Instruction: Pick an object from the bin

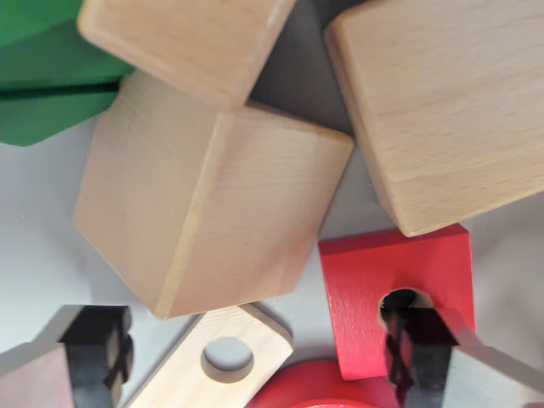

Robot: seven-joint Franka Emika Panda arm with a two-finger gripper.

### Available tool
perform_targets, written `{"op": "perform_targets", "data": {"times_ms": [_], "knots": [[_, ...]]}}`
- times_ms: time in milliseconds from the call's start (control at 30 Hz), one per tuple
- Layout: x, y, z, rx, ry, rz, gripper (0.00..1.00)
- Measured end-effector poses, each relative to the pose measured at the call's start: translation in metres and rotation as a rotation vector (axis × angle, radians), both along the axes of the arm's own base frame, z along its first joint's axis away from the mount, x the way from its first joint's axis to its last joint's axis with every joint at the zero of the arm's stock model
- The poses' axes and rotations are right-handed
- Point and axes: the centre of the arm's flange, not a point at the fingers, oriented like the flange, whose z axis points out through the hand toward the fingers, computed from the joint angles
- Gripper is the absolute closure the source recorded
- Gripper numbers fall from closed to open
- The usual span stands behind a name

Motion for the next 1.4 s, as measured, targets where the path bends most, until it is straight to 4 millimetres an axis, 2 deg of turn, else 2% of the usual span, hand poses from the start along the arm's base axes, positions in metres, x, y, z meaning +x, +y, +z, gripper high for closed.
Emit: {"op": "perform_targets", "data": {"times_ms": [1033,1400], "knots": [[0.001,0.000,0.001,0.001,-0.003,0.000,1.00],[0.002,0.000,0.019,0.003,-0.006,-0.001,1.00]]}}
